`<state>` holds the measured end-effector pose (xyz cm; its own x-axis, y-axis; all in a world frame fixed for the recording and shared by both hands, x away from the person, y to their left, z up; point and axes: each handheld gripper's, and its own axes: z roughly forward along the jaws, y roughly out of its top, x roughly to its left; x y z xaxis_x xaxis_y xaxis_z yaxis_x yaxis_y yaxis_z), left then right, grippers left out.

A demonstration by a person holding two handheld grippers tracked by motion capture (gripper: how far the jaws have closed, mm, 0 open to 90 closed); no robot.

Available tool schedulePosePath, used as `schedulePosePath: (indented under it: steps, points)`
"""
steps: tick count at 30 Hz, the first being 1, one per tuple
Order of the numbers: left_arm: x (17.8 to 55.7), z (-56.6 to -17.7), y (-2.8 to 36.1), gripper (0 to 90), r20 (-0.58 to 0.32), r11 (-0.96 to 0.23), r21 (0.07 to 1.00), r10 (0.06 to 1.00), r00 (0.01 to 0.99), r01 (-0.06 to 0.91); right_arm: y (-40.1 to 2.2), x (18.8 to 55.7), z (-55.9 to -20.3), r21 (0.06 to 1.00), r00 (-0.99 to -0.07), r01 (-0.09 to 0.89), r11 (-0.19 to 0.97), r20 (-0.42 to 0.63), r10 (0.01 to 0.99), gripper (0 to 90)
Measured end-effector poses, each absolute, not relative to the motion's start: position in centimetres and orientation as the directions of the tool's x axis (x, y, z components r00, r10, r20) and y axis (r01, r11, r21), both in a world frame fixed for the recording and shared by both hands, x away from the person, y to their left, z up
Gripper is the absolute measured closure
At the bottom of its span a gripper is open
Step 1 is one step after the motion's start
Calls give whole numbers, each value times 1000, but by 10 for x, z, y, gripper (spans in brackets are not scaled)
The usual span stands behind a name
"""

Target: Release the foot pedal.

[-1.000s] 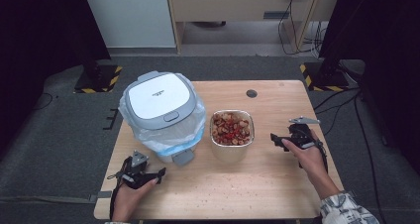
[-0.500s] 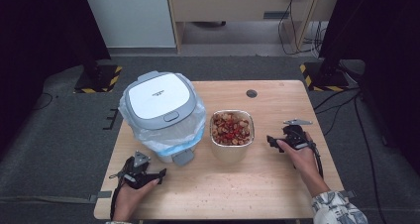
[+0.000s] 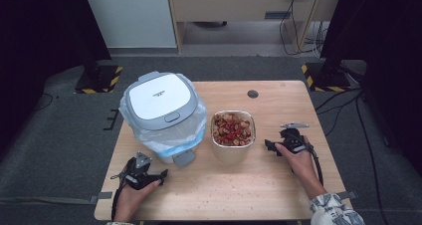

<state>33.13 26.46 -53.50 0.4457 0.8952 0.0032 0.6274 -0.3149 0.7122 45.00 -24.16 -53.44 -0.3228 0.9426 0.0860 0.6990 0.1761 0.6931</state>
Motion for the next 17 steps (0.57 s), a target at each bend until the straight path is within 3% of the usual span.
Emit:
schedulePosePath:
  steps: [7,17]
  points:
    - [332,-536,265,77,3,-314,714,895,446,625,-228,444,-540,708,-311,670,222,-4,950,21]
    - [332,-536,263,61,7,-315,712,897,442,627,-229,427,-540,708,-324,668,230,-2,946,20]
